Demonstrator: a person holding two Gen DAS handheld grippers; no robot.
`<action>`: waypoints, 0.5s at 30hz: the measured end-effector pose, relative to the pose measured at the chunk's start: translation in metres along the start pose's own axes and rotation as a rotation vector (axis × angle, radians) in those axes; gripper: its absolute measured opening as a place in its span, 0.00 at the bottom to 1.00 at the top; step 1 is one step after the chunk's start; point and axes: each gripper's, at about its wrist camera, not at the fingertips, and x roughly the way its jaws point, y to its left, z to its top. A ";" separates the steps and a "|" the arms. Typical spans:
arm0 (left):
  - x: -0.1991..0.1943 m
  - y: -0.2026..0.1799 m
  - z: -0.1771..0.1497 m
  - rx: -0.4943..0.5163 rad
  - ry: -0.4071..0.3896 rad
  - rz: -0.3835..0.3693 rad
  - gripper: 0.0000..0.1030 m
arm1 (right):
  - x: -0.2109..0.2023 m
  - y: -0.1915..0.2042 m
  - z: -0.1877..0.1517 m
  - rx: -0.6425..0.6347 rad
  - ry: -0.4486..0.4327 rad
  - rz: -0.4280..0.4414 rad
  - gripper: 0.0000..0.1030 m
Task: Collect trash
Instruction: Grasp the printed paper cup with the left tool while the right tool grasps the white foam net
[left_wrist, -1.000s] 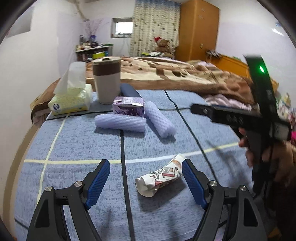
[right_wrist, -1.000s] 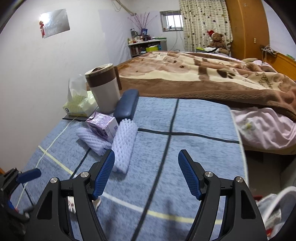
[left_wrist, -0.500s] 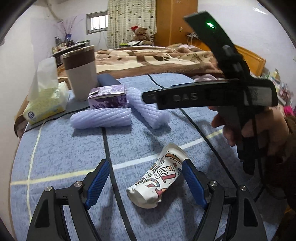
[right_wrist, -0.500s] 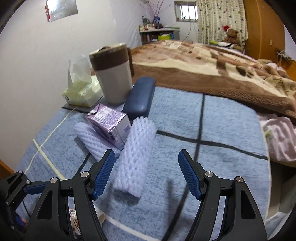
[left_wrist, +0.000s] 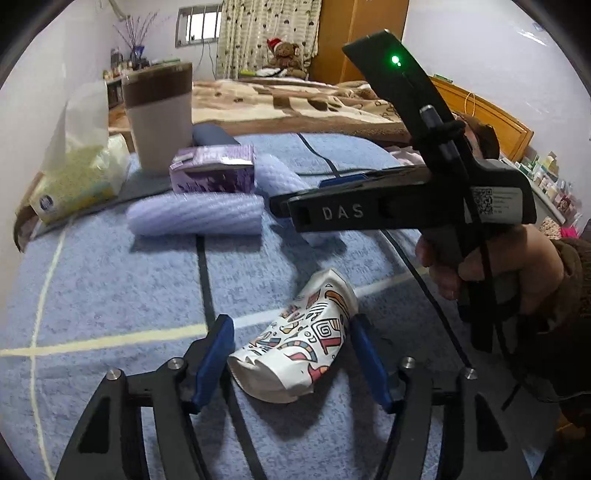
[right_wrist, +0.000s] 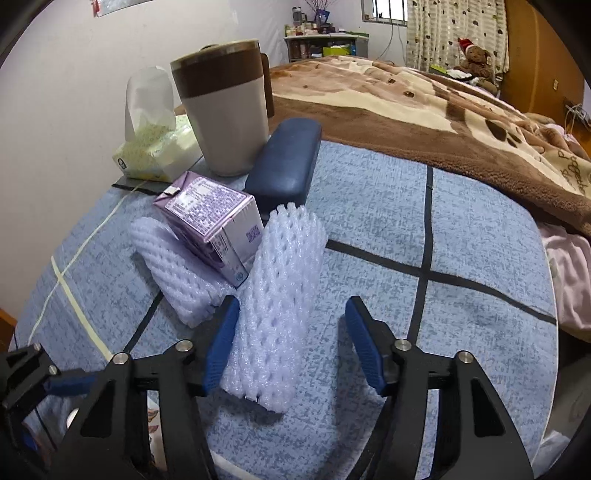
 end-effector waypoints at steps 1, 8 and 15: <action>0.000 0.000 0.000 -0.001 -0.001 0.002 0.63 | 0.000 -0.001 -0.001 0.004 0.003 0.002 0.53; 0.005 -0.001 -0.001 -0.006 0.024 0.005 0.53 | -0.002 0.000 -0.003 -0.007 0.008 0.005 0.31; 0.005 -0.002 -0.001 -0.016 0.022 0.033 0.50 | -0.010 0.001 -0.010 -0.011 -0.003 0.001 0.29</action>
